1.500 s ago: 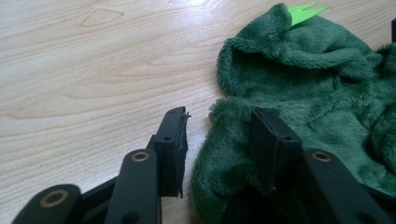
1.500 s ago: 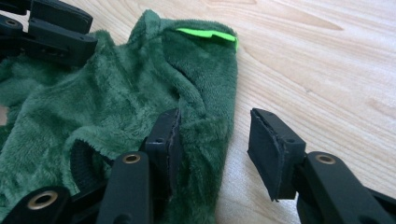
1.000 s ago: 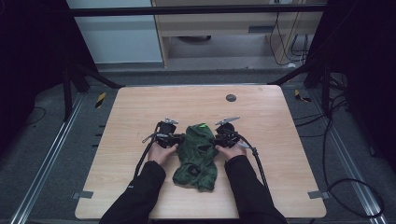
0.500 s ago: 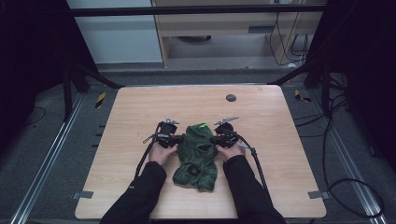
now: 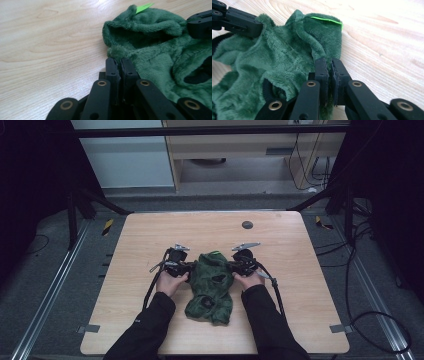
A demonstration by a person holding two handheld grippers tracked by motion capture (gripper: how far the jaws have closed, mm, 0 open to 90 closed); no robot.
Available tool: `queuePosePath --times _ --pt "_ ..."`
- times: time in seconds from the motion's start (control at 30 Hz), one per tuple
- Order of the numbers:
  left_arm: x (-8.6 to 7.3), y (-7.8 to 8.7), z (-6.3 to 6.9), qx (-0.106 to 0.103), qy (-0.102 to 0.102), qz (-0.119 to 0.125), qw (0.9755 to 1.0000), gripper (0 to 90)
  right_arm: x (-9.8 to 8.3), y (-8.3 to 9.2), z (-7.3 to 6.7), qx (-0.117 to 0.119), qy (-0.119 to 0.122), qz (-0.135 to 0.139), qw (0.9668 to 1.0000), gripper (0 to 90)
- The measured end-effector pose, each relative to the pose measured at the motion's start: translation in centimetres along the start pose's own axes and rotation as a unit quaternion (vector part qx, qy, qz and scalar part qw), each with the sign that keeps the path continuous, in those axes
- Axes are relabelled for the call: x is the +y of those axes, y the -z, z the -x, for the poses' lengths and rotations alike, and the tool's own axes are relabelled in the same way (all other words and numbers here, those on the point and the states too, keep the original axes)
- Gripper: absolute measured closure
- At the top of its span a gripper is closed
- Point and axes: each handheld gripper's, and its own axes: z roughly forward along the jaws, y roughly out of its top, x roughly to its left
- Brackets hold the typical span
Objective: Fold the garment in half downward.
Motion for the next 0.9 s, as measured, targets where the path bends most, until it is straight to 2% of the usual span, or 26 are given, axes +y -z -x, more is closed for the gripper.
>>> queuePosePath --times 0.23,0.47,0.9 --pt "0.3 1.8 0.9 -0.004 -0.014 0.014 0.9998 86.2 0.5 1.2 -0.2 0.010 0.004 0.021 0.9997 84.9" --pt "0.3 3.2 1.5 -0.014 -0.022 0.024 0.9994 86.2 0.7 2.4 -0.4 0.015 0.021 0.031 0.9992 85.0" --pt "-1.1 5.6 2.3 -0.034 -0.030 0.041 0.9981 86.2 0.3 4.7 -2.0 0.035 0.050 0.054 0.9966 85.0"
